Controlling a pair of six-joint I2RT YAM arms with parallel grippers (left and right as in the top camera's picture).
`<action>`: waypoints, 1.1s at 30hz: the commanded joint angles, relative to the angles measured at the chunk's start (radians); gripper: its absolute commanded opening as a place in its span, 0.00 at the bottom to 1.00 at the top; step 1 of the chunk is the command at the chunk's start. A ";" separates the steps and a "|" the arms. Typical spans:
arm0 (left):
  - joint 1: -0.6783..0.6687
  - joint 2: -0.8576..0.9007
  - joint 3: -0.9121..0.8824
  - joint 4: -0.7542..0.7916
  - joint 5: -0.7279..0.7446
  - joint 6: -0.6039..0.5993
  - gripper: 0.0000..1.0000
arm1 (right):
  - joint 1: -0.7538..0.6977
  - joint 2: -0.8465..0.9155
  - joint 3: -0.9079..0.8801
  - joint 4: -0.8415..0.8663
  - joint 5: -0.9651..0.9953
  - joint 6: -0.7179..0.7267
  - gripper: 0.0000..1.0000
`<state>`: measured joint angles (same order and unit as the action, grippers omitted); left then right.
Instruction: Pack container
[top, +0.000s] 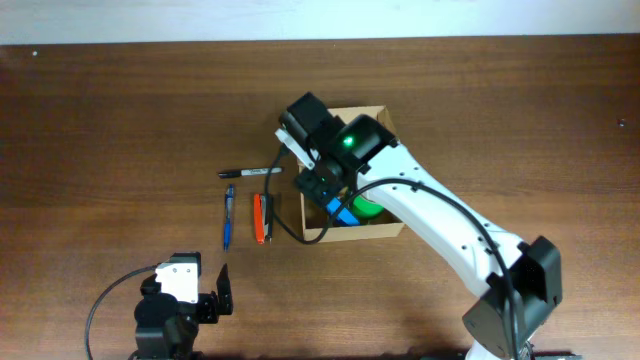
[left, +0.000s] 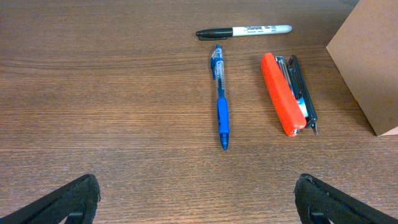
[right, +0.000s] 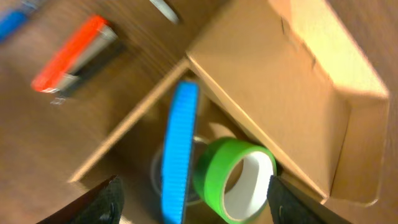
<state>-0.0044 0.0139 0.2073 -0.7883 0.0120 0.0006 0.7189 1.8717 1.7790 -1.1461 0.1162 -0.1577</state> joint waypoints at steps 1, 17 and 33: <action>-0.004 -0.008 -0.007 -0.001 0.011 0.016 1.00 | 0.009 -0.061 0.046 -0.017 -0.091 -0.051 0.81; -0.004 -0.008 -0.008 -0.001 0.011 0.016 0.99 | -0.054 -0.754 -0.290 0.022 -0.028 -0.043 0.99; -0.004 -0.008 -0.007 -0.001 0.011 0.016 0.99 | -0.052 -1.474 -0.857 0.141 -0.011 0.160 0.99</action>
<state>-0.0044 0.0139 0.2073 -0.7883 0.0120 0.0006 0.6708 0.4686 0.9684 -1.0100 0.0895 -0.0517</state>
